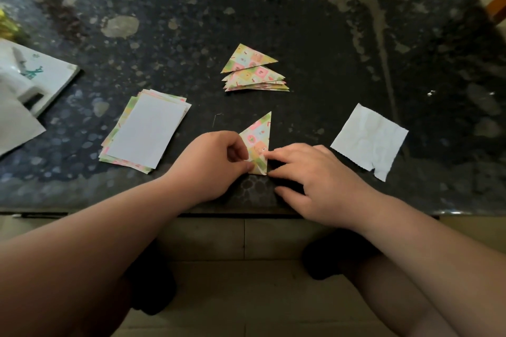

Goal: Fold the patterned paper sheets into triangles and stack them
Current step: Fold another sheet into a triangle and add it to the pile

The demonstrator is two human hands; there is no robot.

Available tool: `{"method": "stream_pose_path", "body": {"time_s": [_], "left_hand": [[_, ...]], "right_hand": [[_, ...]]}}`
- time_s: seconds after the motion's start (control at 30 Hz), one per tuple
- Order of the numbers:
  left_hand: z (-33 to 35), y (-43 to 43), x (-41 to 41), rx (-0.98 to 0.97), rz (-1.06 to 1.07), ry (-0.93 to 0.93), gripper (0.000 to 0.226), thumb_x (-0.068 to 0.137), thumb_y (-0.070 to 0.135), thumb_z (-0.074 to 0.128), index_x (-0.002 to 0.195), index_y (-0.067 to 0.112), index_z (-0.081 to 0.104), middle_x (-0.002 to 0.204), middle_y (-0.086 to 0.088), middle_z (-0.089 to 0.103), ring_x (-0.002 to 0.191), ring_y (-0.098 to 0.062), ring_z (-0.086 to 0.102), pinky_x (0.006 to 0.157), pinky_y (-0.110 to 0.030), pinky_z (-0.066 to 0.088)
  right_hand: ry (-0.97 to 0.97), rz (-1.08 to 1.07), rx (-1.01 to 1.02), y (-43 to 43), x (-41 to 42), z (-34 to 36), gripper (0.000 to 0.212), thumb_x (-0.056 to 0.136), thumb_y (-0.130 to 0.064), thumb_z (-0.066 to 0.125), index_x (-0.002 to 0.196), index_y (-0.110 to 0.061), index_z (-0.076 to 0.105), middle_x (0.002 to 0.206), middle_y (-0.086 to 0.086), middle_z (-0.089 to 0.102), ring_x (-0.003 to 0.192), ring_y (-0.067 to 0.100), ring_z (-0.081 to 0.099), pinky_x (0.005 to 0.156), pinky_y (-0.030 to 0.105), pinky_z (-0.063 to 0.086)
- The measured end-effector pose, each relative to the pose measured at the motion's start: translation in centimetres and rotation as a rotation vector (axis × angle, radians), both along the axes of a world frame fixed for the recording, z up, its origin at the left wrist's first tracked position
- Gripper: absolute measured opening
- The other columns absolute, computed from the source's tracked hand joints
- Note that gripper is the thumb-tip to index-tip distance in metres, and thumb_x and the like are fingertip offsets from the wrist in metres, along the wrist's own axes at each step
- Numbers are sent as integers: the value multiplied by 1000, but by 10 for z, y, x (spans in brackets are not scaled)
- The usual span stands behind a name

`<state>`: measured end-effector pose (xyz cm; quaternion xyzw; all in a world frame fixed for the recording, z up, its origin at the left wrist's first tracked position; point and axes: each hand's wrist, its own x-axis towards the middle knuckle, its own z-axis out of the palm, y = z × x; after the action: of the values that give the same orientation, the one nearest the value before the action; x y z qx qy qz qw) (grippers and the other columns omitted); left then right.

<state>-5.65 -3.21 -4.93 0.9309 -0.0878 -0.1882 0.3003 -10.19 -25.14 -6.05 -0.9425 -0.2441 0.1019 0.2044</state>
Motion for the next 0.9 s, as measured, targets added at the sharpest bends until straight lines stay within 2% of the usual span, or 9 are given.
{"method": "stream_pose_path", "body": {"time_s": [0.07,0.1,0.17,0.2,0.27,0.37,0.47,0.9], "left_hand": [[0,-1,-1,0,-6,11,14,85,35,80,81,34,67,80,15,65,76,-1,60,61,-14,39],[0,-2,-1,-1,-8,18,12,86,34,80,82,35,68,80,16,65,76,0,60,61,-13,39],[-1,-3,-1,-1,-8,20,10,86,34,79,82,36,70,79,17,65,75,1,60,60,-11,38],[-1,-3,0,-1,-6,17,10,86,34,80,82,36,71,79,17,65,75,1,60,60,-11,37],[1,-3,0,4,-4,15,11,86,34,80,81,36,70,78,17,66,75,1,60,59,-10,38],[2,-4,1,13,-2,22,13,85,34,80,80,37,69,78,17,65,74,1,60,58,-10,37],[1,-5,2,7,11,26,14,84,33,81,78,35,69,76,16,66,71,2,60,56,-9,36],[0,-6,0,-18,59,33,21,85,29,80,76,37,63,78,15,65,73,-1,61,63,-16,42]], "right_hand": [[67,-182,189,4,7,3,12,92,-26,71,98,-21,81,119,-10,71,108,2,58,93,22,45],[161,-314,241,6,14,8,5,91,-24,75,90,-22,79,103,-13,73,94,0,60,82,16,47],[392,-498,234,9,31,18,9,90,-29,77,83,-23,76,79,-11,73,64,4,61,62,17,46],[532,-526,211,10,39,22,13,91,-30,77,83,-20,76,74,-6,75,51,6,57,56,21,46],[738,-505,159,18,52,29,17,93,-27,74,88,-11,75,73,1,77,41,9,54,48,23,40],[848,-483,79,27,65,34,15,94,-22,74,92,-7,74,74,4,78,44,9,59,45,22,34],[899,-460,35,27,70,36,11,93,-20,74,89,-11,71,75,4,78,49,9,65,45,19,38],[893,-471,36,30,68,30,10,93,-15,75,85,-12,68,73,7,77,52,13,70,43,19,46]]}}
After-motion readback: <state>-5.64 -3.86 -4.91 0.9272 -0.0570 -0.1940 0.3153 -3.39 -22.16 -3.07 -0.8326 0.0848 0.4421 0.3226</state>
